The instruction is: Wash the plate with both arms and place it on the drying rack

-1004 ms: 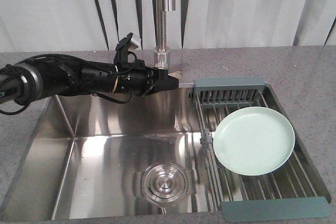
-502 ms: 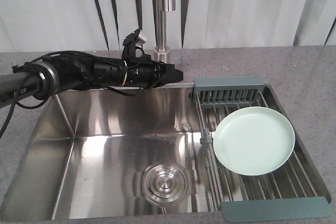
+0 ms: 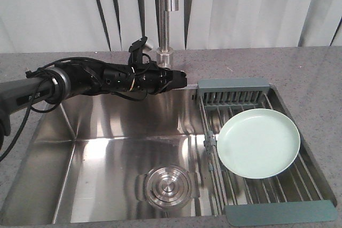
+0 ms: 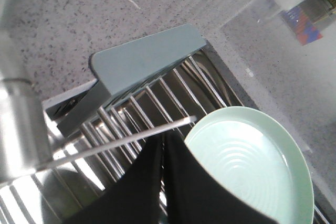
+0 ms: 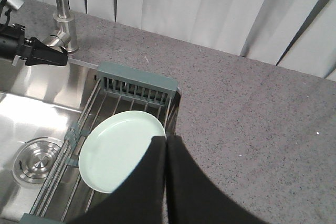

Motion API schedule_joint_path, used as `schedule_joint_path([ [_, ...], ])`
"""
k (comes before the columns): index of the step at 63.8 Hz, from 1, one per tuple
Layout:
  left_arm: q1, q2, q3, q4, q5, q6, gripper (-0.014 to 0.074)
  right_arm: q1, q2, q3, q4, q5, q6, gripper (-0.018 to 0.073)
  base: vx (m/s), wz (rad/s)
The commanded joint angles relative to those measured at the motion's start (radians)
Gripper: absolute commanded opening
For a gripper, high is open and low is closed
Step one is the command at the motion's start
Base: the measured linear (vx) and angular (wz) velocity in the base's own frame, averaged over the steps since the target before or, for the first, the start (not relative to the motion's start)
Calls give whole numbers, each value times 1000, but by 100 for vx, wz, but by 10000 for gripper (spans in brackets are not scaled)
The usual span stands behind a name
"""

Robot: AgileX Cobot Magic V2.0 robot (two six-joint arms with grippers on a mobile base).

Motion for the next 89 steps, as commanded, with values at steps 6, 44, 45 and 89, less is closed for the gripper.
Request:
schedule_joint_path([
  [6, -5, -52, -93, -103, 25, -6, -6, -2, 1, -23, -1, -62, -8, -8, 0, 0],
  [44, -4, -52, -117, -176, 103, -6, -6, -2, 1, -23, -1, -62, -8, -6, 0, 0],
  [45, -4, -52, -117, -175, 95, -6, -6, -2, 1, -23, -1, -62, -8, -6, 0, 0],
  [89, 99, -233, -121, -52, -240, -6, -6, -2, 2, -23, 0, -62, -8, -6, 0, 0],
])
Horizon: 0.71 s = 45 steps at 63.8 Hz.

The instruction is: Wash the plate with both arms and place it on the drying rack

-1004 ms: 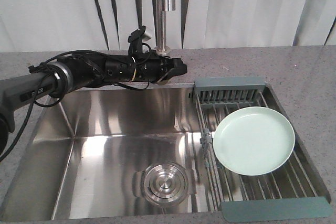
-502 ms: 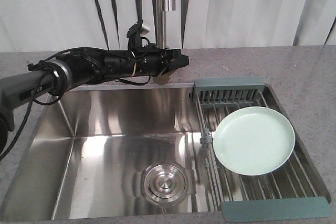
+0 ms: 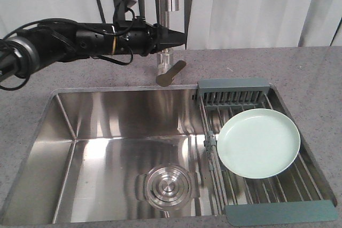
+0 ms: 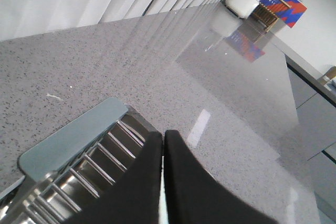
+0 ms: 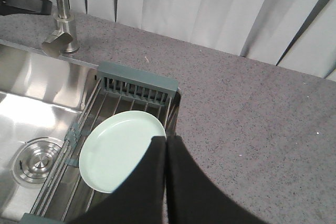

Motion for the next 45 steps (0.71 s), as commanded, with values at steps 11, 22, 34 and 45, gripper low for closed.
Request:
schedule_joint_path([
  [11, 122, -174, 34, 10, -124, -6, -6, -2, 2, -23, 2, -61, -8, -6, 0, 0],
  [22, 218, -320, 261, 52, -143, -6, -6, -2, 2, -23, 10, -62, -8, -6, 0, 0],
  [34, 310, -551, 526, 110, -146, -6, -6, -2, 2, -23, 122, -117, -71, -6, 0, 0],
  [45, 358, -828, 706, 149, -142, -6, -6, -2, 2, -23, 268, -153, -177, -6, 0, 0],
])
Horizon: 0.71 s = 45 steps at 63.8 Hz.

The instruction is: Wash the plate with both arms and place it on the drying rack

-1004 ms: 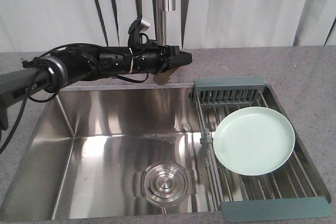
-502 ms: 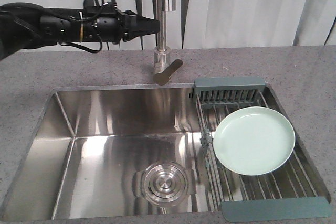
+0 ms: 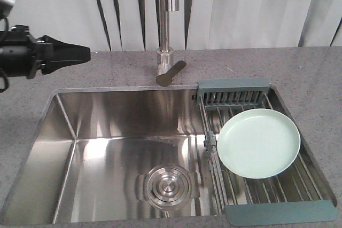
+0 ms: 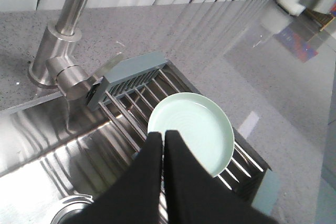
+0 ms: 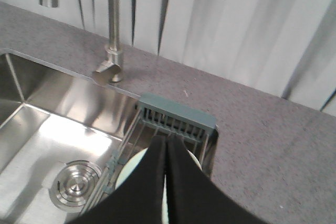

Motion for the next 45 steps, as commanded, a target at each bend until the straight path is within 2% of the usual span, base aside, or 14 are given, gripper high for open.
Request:
schedule_joint_path([
  [1, 16, -182, 50, 4, -12, -6, -6, -2, 2, -22, 79, -82, -71, -6, 0, 0],
  [3, 17, -236, 74, 37, -7, -5, -6, -2, 2, -14, 99, -87, -98, -6, 0, 0],
  [9, 17, -403, 163, 36, 20, -5, -6, -2, -17, 67, 161, -135, -193, -6, 0, 0],
  [20, 17, -689, 338, 36, 168, -5, -6, 4, -102, 375, 317, -297, -346, -6, 0, 0],
  [27, 17, -854, 462, 36, 218, -5, -6, 58, -213, 565, 364, -418, -424, -6, 0, 0],
  [36, 17, -1021, 617, 21, 224, -5, -6, 119, -355, 768, 361, -536, -441, -6, 0, 0],
  [45, 17, -1067, 716, -4, 284, -5, -6, 119, -443, 901, 366, -644, -419, -6, 0, 0],
])
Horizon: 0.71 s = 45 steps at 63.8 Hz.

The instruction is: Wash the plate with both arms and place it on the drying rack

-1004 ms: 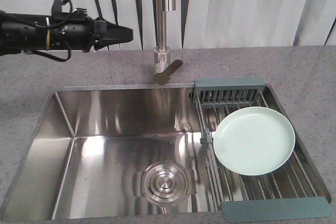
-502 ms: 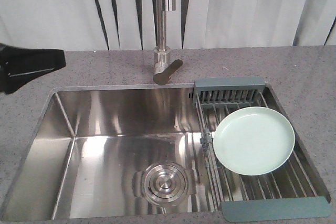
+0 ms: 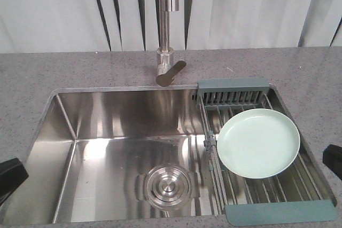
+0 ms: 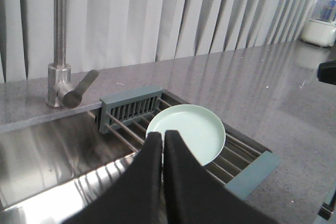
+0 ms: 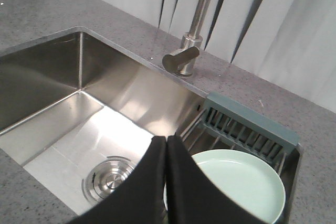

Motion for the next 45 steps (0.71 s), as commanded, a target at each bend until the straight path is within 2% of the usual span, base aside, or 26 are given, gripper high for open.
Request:
schedule_joint_path([
  [1, 2, -3, 32, -3, 96, -5, -6, 0, -29, 40, 31, -135, 10, -6, 0, 0],
  [10, 2, -1, 74, -1, 223, -5, -6, 0, -44, 119, 30, -164, 9, -6, 0, 0],
  [18, 2, -1, 76, 0, 274, -5, -6, 1, -44, 129, 33, -112, 10, -6, 0, 0],
  [45, 2, -1, 76, -2, 228, -5, -6, 1, -44, 129, 34, -97, 10, -6, 0, 0],
])
